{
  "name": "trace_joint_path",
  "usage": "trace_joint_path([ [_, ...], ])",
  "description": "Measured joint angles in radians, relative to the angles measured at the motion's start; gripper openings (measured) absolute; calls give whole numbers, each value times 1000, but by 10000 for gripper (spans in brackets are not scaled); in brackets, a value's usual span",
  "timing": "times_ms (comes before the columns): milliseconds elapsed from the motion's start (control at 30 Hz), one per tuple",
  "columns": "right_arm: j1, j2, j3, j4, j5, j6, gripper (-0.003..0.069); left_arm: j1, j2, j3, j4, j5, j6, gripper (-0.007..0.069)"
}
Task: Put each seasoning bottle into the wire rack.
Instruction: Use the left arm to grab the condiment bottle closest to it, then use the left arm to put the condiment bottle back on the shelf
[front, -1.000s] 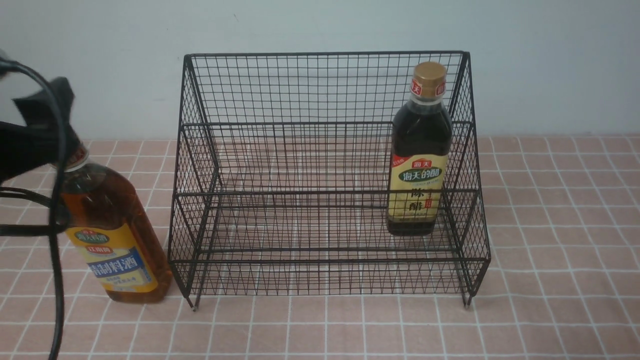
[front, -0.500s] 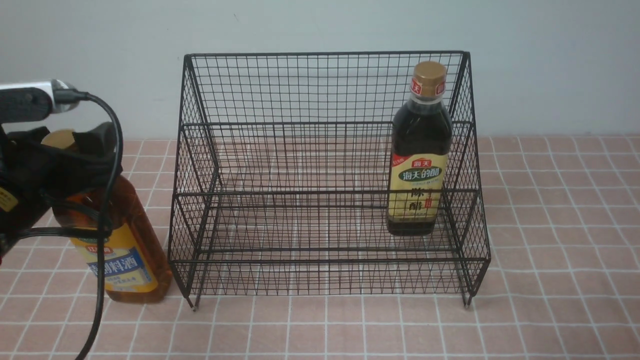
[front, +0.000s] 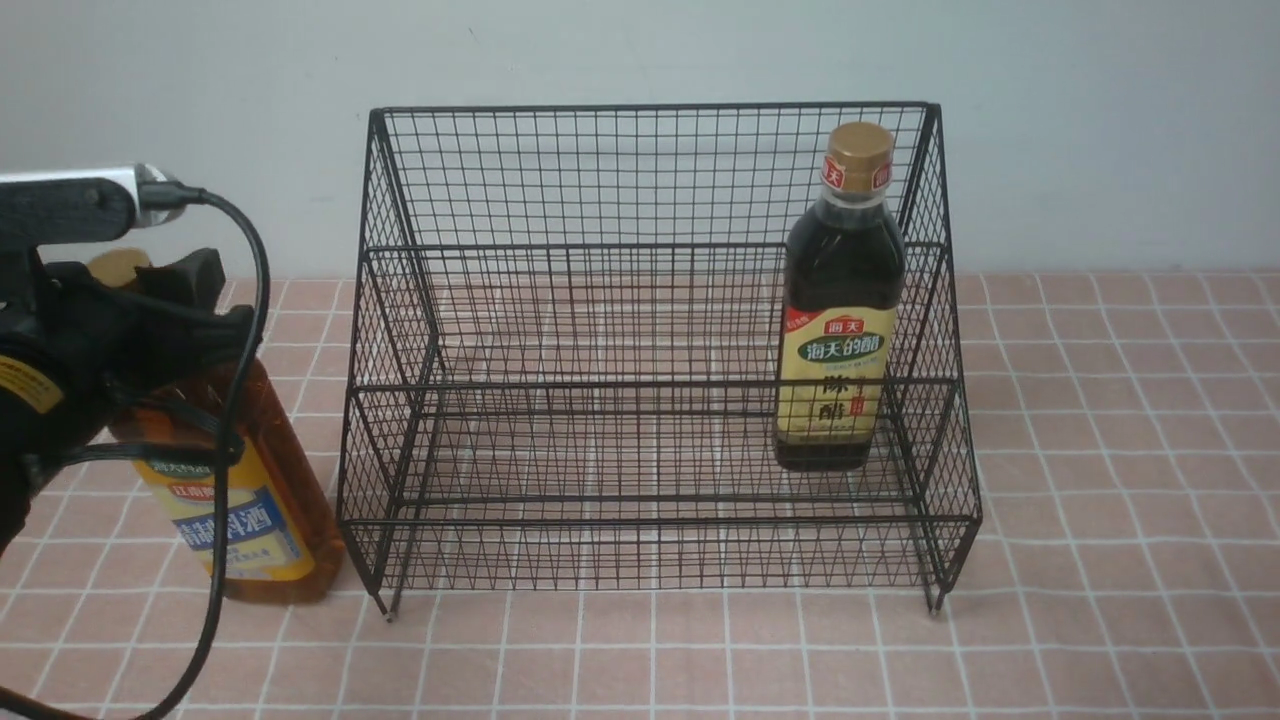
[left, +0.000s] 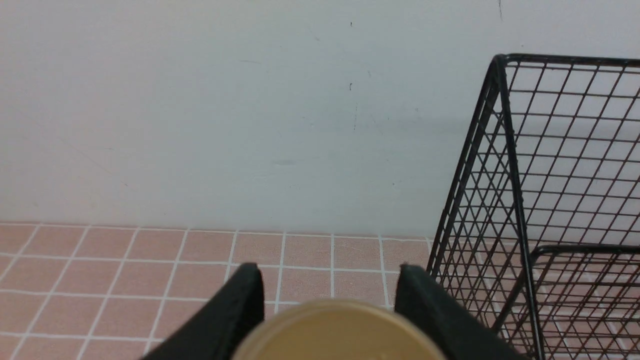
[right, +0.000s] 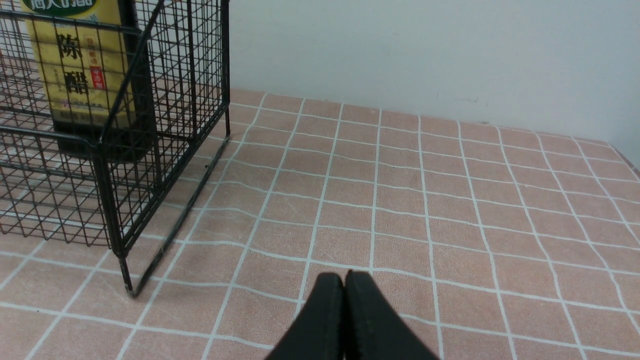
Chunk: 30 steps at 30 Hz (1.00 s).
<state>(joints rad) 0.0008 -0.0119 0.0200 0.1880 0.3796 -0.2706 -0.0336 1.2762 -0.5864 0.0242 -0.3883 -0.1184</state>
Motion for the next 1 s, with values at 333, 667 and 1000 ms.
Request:
trace_joint_path([
  [333, 0, 0, 0, 0, 1, 0, -15, 0, -51, -240, -4, 242, 1, 304],
  [667, 0, 0, 0, 0, 1, 0, -15, -12, -57, -616, -10, 388, -30, 304],
  [1000, 0, 0, 0, 0, 1, 0, -15, -162, 33, -793, -10, 388, -67, 304],
])
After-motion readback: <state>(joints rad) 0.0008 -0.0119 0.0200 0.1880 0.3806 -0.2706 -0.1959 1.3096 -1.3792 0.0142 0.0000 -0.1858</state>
